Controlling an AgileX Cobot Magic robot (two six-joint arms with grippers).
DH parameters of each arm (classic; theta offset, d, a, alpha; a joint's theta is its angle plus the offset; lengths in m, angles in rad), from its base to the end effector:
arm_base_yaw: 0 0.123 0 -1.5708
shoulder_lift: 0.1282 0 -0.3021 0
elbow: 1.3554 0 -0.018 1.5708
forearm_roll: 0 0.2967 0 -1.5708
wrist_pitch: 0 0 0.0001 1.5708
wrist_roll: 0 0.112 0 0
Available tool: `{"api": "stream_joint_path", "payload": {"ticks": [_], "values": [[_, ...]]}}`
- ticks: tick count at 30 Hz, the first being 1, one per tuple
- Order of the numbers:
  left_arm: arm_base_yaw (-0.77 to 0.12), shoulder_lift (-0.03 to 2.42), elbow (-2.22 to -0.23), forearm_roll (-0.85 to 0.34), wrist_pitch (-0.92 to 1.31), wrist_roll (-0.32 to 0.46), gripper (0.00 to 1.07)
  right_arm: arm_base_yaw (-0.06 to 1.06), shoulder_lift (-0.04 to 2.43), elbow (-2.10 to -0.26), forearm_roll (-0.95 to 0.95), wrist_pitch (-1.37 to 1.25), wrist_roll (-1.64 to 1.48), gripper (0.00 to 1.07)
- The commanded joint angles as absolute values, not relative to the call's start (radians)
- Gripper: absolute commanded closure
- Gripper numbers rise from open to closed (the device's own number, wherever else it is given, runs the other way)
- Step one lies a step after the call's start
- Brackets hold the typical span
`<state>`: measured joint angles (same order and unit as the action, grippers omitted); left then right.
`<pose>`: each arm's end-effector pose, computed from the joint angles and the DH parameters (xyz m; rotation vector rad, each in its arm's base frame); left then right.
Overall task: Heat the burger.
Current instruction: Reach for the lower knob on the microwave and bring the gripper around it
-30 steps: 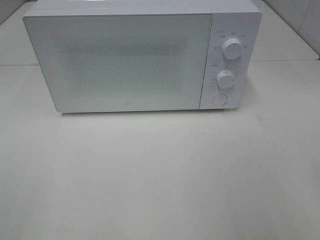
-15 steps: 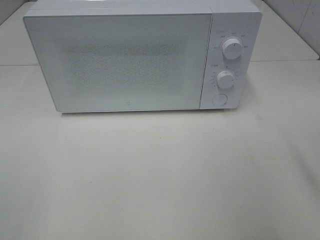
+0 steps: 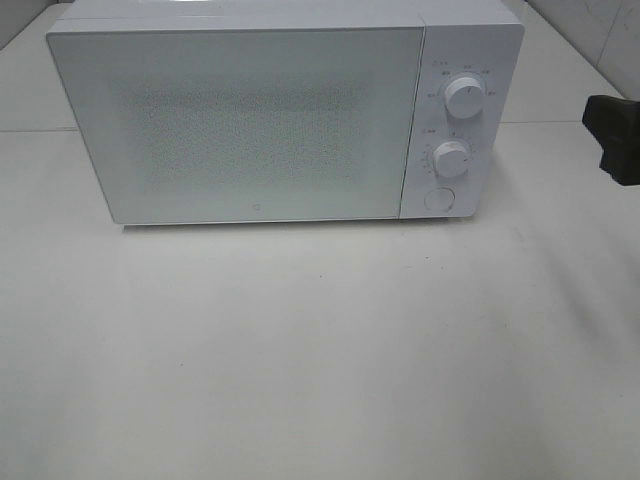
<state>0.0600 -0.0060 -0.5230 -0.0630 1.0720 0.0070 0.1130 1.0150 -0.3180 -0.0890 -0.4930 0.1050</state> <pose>0.0326 -0.0042 0.2968 -0.0493 2.0246 -0.0327 0.2373 0.0317 0.2294 -0.1046 1.6878 0.1402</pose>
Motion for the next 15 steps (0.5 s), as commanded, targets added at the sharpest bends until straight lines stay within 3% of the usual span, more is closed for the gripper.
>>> {"api": "stream_joint_path", "payload": {"ticks": [1,7,9,14,15], "values": [[0.064,-0.02,-0.521,-0.067,1.065,0.008,0.06,0.11,1.116,-0.316,0.017,-0.624,0.018,0.31],[0.064,-0.02,-0.521,-0.067,1.065,0.008,0.06,0.14,1.201,-0.309,0.137,-0.758,-0.103,0.31],[0.064,-0.02,-0.521,-0.067,1.065,0.008,0.06,0.247,1.285,-0.304,0.281,-0.852,-0.221,0.31],[0.064,-0.02,-0.521,-0.067,1.065,0.008,0.06,0.382,1.36,-0.304,0.452,-0.956,-0.33,0.31],[0.064,-0.02,-0.521,-0.067,1.065,0.008,0.06,0.46,1.397,-0.304,0.542,-1.023,-0.345,0.31]]}}
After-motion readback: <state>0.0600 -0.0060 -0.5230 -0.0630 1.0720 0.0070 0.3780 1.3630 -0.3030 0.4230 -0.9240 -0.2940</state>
